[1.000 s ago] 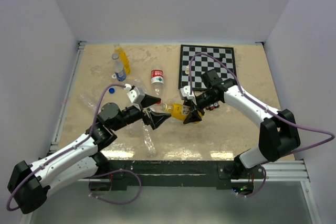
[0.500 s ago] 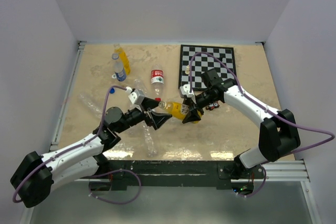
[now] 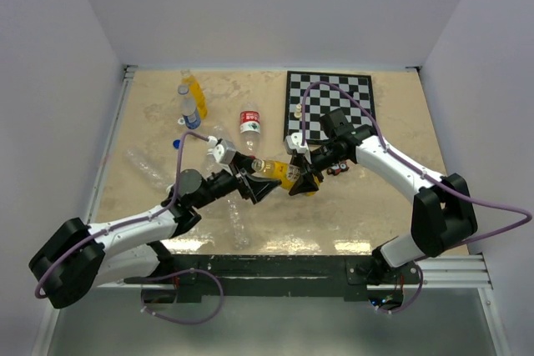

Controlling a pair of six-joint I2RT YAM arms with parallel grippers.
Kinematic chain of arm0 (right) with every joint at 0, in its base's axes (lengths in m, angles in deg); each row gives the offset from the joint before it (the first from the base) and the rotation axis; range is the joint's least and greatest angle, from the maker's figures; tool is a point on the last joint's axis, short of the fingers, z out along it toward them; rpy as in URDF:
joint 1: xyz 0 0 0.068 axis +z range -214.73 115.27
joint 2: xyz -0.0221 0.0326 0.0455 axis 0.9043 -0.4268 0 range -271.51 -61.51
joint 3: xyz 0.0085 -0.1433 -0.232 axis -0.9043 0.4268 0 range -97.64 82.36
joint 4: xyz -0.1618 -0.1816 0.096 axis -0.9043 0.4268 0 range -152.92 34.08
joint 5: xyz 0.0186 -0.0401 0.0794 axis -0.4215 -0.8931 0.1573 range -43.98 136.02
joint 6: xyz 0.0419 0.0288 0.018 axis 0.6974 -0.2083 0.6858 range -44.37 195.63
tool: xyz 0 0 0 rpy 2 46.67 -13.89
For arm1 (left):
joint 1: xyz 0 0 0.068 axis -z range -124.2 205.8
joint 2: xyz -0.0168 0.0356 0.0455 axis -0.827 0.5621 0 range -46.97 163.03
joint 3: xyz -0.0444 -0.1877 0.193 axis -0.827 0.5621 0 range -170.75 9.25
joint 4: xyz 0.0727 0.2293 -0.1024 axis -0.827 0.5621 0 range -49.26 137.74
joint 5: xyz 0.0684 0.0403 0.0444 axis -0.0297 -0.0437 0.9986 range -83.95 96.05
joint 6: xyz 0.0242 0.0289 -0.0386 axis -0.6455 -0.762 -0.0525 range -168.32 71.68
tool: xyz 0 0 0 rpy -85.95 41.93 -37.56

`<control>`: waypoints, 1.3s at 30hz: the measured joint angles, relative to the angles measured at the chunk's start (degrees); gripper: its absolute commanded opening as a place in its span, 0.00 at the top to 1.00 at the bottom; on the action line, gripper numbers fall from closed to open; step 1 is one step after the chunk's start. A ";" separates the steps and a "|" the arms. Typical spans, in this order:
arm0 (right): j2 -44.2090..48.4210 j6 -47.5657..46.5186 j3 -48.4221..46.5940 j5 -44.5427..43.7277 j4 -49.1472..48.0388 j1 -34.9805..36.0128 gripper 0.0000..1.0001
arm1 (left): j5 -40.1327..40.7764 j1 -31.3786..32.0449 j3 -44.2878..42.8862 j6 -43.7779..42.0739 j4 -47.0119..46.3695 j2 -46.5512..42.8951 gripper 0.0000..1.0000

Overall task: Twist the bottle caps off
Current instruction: Place the plastic bottle at the center of the board.

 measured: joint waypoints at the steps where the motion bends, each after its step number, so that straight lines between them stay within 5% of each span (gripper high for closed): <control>1: 0.00 0.02 0.00 0.00 -0.04 0.00 1.00 | -0.04 0.20 -0.02 0.00 -0.31 0.55 0.20; 10: 0.00 0.02 0.00 0.00 -0.11 0.00 0.98 | -0.55 1.66 -1.31 -0.07 -2.69 4.09 0.33; 13: 0.00 0.00 0.00 0.13 -0.04 0.00 0.98 | -0.22 1.84 -1.79 -0.13 -3.50 5.27 0.54; 16: -0.07 0.11 0.00 -0.09 0.15 -0.02 0.93 | -0.42 1.88 -1.95 0.02 -4.24 5.99 0.89; 18: -0.07 0.00 0.00 -0.04 0.04 -0.02 0.83 | -0.57 2.08 -2.10 -0.09 -4.22 5.99 1.00; 20: -0.09 0.04 0.00 0.31 0.09 0.00 0.63 | -0.63 2.19 -2.16 -0.63 -4.09 5.57 1.00; 24: -0.09 -0.92 0.00 1.38 0.74 0.28 0.02 | -0.39 2.25 -2.19 -2.23 0.00 2.58 1.00; 32: 1.33 -4.46 -1.33 1.27 3.19 -1.22 0.02 | 2.86 1.49 -4.92 -7.54 27.41 -13.07 1.00; 39: 6.62 -5.35 -1.60 1.22 3.56 -8.35 0.02 | 12.96 -1.05 -17.97 -12.28 54.47 -20.85 1.00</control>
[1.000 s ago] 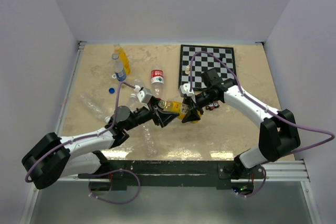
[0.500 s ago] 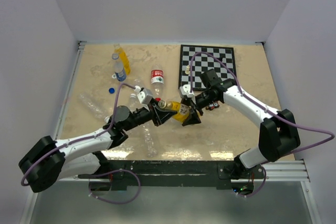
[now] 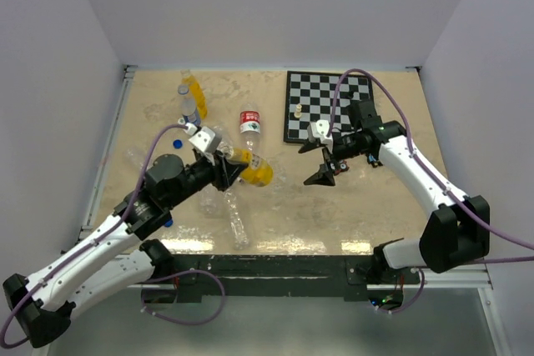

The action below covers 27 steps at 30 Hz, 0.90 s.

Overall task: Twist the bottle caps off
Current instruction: Place the plastic bottle at the center of the board.

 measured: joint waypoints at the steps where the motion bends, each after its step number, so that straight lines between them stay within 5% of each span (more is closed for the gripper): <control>1: 0.39 0.02 0.00 -0.07 -0.09 -0.63 0.02 | 2.14 -0.22 -2.43 -0.52 3.54 0.02 1.00; 7: 1.09 0.33 0.00 -1.22 -1.09 -0.87 0.02 | 15.45 -1.77 -13.84 -2.84 20.39 1.97 1.00; 14: 1.09 1.05 0.02 -2.29 -2.36 -0.87 0.02 | 26.16 -11.10 -15.98 -5.27 27.32 4.55 1.00; 19: 1.09 1.27 0.11 -2.91 -2.97 -0.87 0.02 | 25.68 -21.73 -14.80 -6.82 23.74 6.86 1.00; 20: 1.09 1.31 0.11 -2.95 -3.17 -0.87 0.02 | 22.16 -30.01 -12.57 -7.37 17.81 10.05 1.00; 27: 1.09 1.31 0.17 -3.04 -3.28 -0.87 0.02 | 16.28 -41.22 -11.87 -7.65 4.74 23.78 1.00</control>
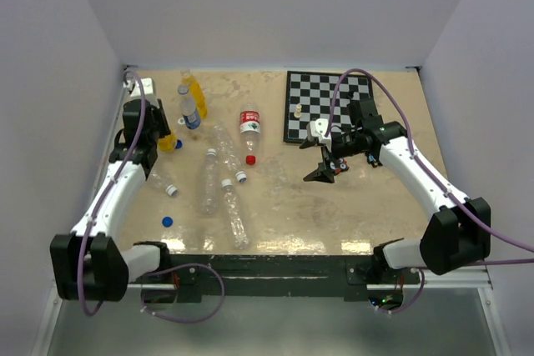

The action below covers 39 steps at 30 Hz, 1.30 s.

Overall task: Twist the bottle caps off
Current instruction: Place the plastic bottle at the center of the board.

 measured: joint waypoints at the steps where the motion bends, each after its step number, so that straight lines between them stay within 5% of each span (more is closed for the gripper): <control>1: 0.00 0.00 0.02 0.00 0.00 0.00 0.02 | -0.37 -0.81 0.00 -0.11 -1.81 2.23 1.00; 10: -0.17 -0.02 0.26 0.00 -0.02 0.00 0.02 | -3.13 -5.46 -5.11 -0.61 -9.81 17.03 1.00; 19: -0.35 -0.07 0.26 -0.02 0.02 0.22 0.02 | -4.44 -6.69 -7.21 -0.74 -13.75 21.68 0.99; 28: -0.55 -0.20 0.26 -0.02 0.07 0.22 0.02 | -4.74 -6.73 -8.00 -0.31 -12.46 22.97 0.33; 39: -0.55 -0.66 0.26 0.00 0.37 0.33 0.02 | -4.20 -6.95 -11.74 -0.02 -10.08 20.72 0.15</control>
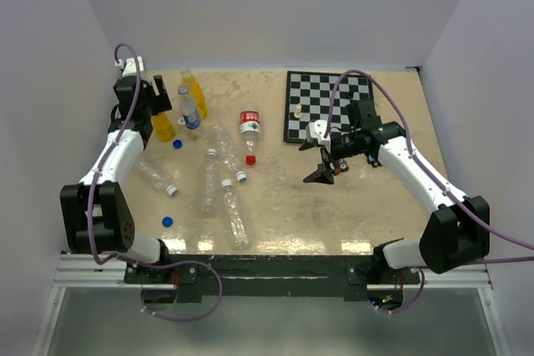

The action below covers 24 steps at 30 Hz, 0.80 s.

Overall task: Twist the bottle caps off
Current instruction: Place the plastic bottle at the center of the board, then pick up the bottle cap from the center of the board.

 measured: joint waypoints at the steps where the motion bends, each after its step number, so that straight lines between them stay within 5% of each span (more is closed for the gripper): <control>1: 0.00 -0.04 0.00 -0.02 0.02 0.00 0.02 | 0.00 0.00 0.00 0.04 0.87 -0.79 0.08; 2: 0.00 -0.07 0.00 0.00 0.09 0.00 0.02 | 0.02 0.00 0.02 0.39 2.21 -1.92 0.00; 11: 0.24 -0.83 0.00 0.00 0.26 0.00 0.02 | -1.09 -0.07 0.57 6.62 19.43 -17.77 0.00; 17: 0.70 -1.36 0.00 0.00 0.63 0.00 0.02 | -3.80 -0.09 10.71 15.74 29.09 -33.90 0.00; 24: 0.94 -1.75 0.00 0.02 0.79 0.00 0.02 | -1.42 -0.04 15.56 30.38 45.46 -33.27 0.07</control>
